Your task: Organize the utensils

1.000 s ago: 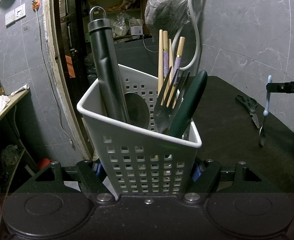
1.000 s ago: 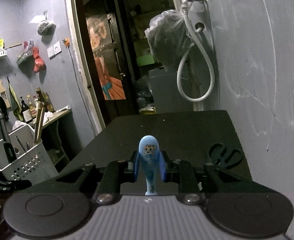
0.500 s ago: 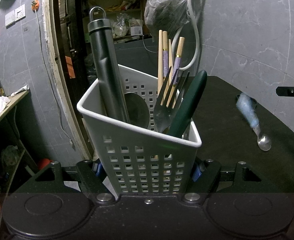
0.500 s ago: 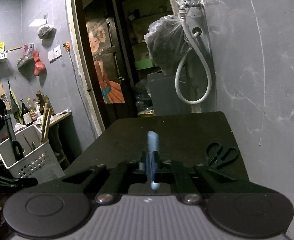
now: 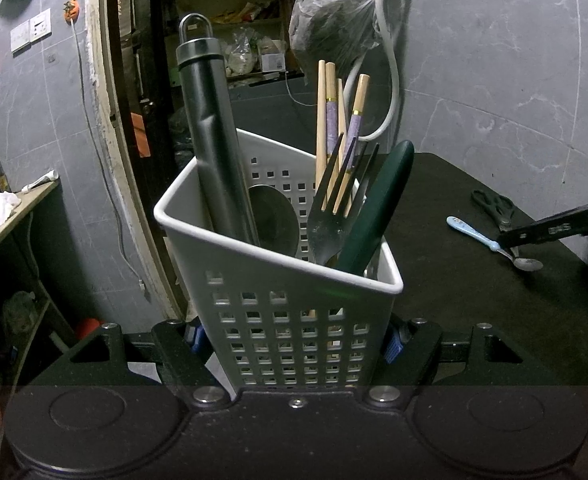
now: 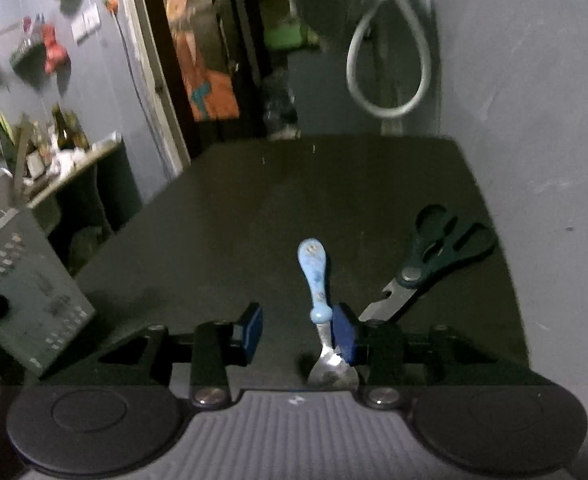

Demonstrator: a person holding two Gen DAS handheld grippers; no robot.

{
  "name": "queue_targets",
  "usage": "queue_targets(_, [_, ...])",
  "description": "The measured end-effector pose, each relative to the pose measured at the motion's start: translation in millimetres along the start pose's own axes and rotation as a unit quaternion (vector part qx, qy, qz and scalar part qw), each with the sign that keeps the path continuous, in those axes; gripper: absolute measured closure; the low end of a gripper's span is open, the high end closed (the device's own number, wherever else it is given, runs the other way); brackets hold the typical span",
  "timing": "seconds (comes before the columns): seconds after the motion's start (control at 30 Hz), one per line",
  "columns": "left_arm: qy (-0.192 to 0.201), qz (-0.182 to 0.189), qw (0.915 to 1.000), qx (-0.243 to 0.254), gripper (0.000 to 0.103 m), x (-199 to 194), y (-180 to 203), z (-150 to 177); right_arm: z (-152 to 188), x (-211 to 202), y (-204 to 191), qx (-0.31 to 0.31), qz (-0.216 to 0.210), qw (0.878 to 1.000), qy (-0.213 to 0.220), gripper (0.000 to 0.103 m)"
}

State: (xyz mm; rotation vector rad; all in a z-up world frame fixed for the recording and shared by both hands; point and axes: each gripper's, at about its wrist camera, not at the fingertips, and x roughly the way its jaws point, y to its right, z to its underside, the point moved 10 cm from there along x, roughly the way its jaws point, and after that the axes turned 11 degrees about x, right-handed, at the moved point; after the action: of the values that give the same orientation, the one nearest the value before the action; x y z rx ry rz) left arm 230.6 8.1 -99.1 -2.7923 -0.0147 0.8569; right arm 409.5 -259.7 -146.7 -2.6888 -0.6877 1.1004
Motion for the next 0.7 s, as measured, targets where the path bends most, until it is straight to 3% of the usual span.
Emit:
queue_targets(0.27, [-0.001, 0.001, 1.0000, 0.001, 0.026, 0.0, 0.0, 0.1, -13.1, 58.5, 1.0, -0.052, 0.015, 0.996, -0.064, 0.060])
queue_targets(0.3, [-0.001, 0.001, 1.0000, 0.001, 0.026, -0.1, -0.2, 0.2, -15.3, 62.4, -1.8, -0.067, 0.021, 0.995, -0.068, 0.063])
queue_targets(0.37, [-0.001, 0.002, 1.0000, -0.002, 0.026, -0.4, -0.7, 0.7, -16.6, 66.5, -7.7, -0.095, 0.036, 0.992, -0.081, 0.085])
queue_targets(0.53, [0.000, 0.003, 1.0000, -0.003, 0.026, 0.6, -0.7, 0.6, -14.7, 66.2, -16.5, -0.103, 0.039, 0.989, -0.098, 0.091])
queue_targets(0.63, [0.000, 0.004, 1.0000, -0.002, 0.026, 1.2, -0.7, 1.0, -20.4, 65.7, -13.8, -0.053, 0.029, 0.993, -0.105, 0.092])
queue_targets(0.7, [0.000, 0.005, 1.0000, -0.003, 0.026, 1.7, -0.9, 1.4, -28.3, 55.6, -13.3, -0.005, -0.004, 0.997, -0.083, 0.092])
